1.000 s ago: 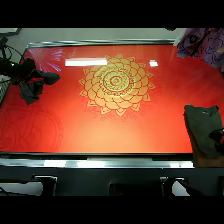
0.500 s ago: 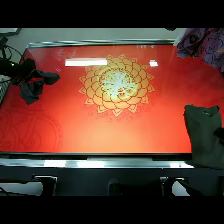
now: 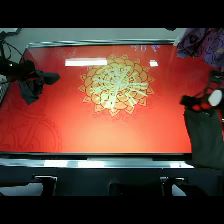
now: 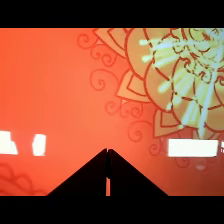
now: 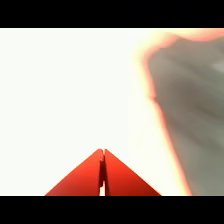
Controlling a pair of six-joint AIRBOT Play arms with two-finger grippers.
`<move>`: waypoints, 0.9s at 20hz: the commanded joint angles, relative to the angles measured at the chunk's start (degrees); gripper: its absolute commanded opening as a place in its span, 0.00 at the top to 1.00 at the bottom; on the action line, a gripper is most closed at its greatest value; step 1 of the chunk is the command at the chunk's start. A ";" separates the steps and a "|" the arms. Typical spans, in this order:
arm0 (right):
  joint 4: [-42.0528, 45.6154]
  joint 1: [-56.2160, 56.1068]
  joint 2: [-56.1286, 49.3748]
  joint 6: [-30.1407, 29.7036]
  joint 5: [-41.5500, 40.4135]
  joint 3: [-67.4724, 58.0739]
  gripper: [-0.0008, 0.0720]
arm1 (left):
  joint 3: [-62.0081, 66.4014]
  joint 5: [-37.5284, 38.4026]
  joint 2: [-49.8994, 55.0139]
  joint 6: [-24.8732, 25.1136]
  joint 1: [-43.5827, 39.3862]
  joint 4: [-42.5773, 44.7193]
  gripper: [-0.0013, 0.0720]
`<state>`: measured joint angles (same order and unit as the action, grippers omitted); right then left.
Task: Fold the clothes and pants, and hang the long-sleeved shirts on hangers.
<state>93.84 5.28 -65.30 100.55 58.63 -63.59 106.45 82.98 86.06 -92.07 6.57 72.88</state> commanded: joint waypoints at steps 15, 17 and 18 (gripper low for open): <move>-4.68 -24.46 0.07 -6.88 -7.78 -0.85 0.95 | -19.96 -12.11 -15.61 4.68 -3.78 10.51 0.96; -4.68 -24.46 0.07 -6.88 -7.78 -0.83 0.95 | -19.96 -12.11 -15.61 4.68 -3.78 10.51 0.96; -4.68 -24.46 0.07 -6.88 -7.78 -0.85 0.95 | -19.96 -12.11 -15.61 4.68 -3.78 10.51 0.96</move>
<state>89.23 -19.07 -65.28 93.62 50.92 -64.40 86.56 70.89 70.52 -87.44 2.79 83.40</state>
